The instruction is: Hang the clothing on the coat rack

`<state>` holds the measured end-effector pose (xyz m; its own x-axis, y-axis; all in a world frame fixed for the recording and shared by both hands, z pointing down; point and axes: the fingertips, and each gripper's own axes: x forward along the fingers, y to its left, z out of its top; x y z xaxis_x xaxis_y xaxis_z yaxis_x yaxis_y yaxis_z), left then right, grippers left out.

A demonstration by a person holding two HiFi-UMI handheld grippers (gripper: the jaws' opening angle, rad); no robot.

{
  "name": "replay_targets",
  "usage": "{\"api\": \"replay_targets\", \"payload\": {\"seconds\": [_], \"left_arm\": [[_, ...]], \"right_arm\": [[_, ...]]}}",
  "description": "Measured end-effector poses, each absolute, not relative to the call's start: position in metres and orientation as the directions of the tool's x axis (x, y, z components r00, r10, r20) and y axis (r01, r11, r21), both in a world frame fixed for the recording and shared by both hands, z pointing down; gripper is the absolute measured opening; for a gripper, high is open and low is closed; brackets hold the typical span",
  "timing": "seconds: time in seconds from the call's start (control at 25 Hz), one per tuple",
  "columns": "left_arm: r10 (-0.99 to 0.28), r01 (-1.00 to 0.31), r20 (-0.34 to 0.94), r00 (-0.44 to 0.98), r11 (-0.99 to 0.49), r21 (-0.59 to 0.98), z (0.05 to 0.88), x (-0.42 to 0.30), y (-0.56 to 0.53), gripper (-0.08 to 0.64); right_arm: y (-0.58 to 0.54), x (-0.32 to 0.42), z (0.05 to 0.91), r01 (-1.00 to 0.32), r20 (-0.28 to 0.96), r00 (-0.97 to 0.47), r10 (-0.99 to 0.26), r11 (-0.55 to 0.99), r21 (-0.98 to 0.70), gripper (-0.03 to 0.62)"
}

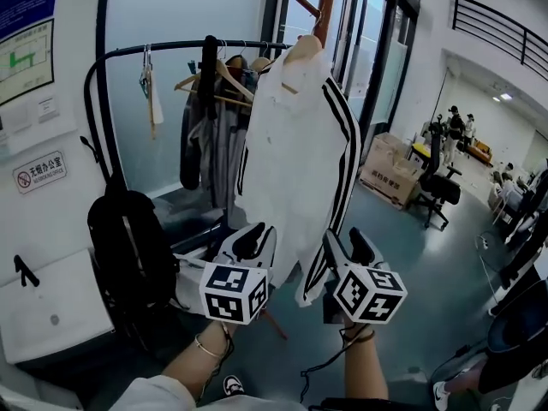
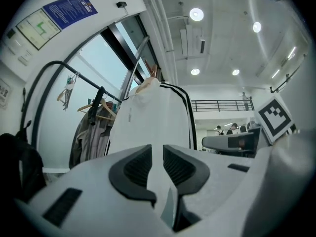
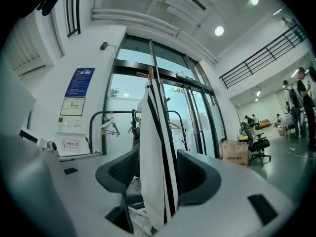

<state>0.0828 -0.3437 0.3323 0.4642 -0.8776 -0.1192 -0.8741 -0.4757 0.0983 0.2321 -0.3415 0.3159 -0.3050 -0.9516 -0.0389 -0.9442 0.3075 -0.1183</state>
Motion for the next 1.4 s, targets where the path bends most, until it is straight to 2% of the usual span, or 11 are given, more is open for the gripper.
{"api": "replay_targets", "payload": {"seconds": [0.12,0.28,0.4,0.52,0.64,0.96,1.4], "left_arm": [[-0.894,-0.889,-0.101,0.436,-0.445,0.105,0.345,0.076,-0.329,0.075],[-0.906,-0.9,-0.068,0.417,-0.423,0.108,0.362,0.071,-0.314,0.075],[-0.907,-0.901,-0.05,0.418,-0.421,0.101,0.371,0.074,-0.302,0.075],[-0.906,-0.899,-0.04,0.422,-0.424,0.106,0.379,0.077,-0.291,0.075],[-0.905,-0.897,-0.033,0.425,-0.426,0.116,0.384,0.076,-0.284,0.075],[-0.905,-0.894,-0.033,0.425,-0.425,0.145,0.385,0.064,-0.288,0.074],[-0.875,-0.862,-0.051,0.481,-0.483,0.151,0.38,0.027,-0.307,0.067]], "right_arm": [[-0.329,0.226,0.332,-0.946,-0.022,-0.304,-0.952,0.305,-0.106,0.252],[-0.317,0.22,0.355,-0.944,0.009,-0.312,-0.95,0.309,-0.117,0.184],[-0.308,0.22,0.372,-0.94,0.035,-0.316,-0.948,0.308,-0.147,0.162],[-0.302,0.222,0.386,-0.941,0.06,-0.308,-0.95,0.294,-0.168,0.094],[-0.298,0.221,0.395,-0.942,0.069,-0.299,-0.952,0.282,-0.182,0.053],[-0.298,0.2,0.408,-0.935,0.096,-0.326,-0.941,0.306,-0.18,0.026],[-0.31,0.158,0.416,-0.96,0.131,-0.253,-0.958,0.233,-0.154,0.025]]}}
